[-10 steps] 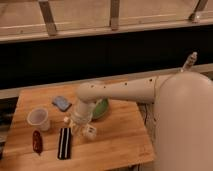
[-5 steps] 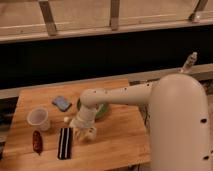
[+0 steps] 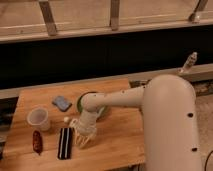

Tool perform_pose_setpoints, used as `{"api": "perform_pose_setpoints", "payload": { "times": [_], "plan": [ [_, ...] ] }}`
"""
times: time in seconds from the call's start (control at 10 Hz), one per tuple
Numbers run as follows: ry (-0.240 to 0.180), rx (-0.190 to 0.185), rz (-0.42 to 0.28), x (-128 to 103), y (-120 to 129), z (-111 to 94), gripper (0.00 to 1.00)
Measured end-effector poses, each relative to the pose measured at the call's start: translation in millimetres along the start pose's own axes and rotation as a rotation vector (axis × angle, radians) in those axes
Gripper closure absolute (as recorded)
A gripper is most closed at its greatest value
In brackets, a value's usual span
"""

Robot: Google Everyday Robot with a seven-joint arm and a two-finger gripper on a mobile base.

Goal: Push the eraser across the table

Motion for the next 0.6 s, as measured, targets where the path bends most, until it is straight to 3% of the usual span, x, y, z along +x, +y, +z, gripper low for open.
{"api": "perform_pose_setpoints", "payload": {
  "times": [0.3, 0.6],
  "plan": [
    [0.055, 0.023, -0.002, 6, 3, 20, 1.00],
    [0.094, 0.043, -0.074, -2, 37, 38, 1.00]
  ]
}}
